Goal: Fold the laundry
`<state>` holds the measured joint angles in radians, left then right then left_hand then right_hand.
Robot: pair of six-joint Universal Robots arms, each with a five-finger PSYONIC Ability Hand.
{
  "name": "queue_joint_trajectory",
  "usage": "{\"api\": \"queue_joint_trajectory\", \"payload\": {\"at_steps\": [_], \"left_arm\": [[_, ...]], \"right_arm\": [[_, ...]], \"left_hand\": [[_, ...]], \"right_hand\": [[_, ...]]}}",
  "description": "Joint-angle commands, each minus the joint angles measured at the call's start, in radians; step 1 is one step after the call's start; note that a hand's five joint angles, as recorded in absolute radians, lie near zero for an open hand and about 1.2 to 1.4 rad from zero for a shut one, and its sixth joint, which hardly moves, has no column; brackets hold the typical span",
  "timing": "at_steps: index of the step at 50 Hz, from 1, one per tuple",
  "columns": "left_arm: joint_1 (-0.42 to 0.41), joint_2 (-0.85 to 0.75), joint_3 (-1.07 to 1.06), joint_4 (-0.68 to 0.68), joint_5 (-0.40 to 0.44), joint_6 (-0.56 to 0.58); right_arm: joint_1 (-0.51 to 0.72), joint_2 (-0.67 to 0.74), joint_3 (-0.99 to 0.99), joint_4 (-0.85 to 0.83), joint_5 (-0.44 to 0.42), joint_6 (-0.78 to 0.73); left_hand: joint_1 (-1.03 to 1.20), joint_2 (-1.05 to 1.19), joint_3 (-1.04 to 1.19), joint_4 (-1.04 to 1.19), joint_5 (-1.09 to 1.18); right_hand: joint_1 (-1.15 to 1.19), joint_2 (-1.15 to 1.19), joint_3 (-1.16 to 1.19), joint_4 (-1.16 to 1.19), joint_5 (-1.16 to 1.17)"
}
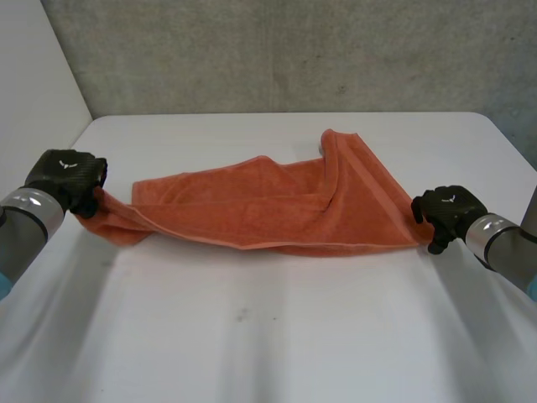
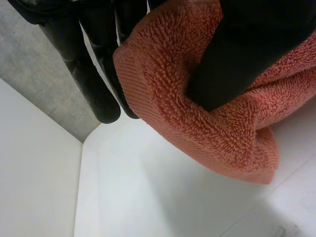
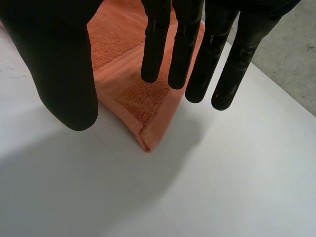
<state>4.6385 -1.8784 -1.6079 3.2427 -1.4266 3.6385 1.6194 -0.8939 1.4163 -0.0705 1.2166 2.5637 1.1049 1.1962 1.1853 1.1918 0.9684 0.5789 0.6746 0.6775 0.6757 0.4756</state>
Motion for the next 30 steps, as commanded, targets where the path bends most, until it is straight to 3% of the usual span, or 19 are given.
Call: {"api": "queue_joint_trajectory", "payload": {"at_steps": [1, 30], "left_arm": [[0.005, -0.010, 0.008, 0.002, 0.000, -0.001], [0.005, -0.034, 0.009, 0.005, -0.002, -0.001]], "right_arm": [[0.002, 0.052, -0.066, 0.015, -0.009, 0.036], [0.010, 0.134, -0.186, 0.021, -0.008, 0.043]], "left_hand": [[0.291, 0.200, 0.211, 0.204, 0.253], [0.291, 0.200, 0.211, 0.204, 0.253]], "right_hand": [[0.228, 0.133, 0.130, 0.132, 0.157], [0.278, 0.183, 0.180, 0.181, 0.207]]}}
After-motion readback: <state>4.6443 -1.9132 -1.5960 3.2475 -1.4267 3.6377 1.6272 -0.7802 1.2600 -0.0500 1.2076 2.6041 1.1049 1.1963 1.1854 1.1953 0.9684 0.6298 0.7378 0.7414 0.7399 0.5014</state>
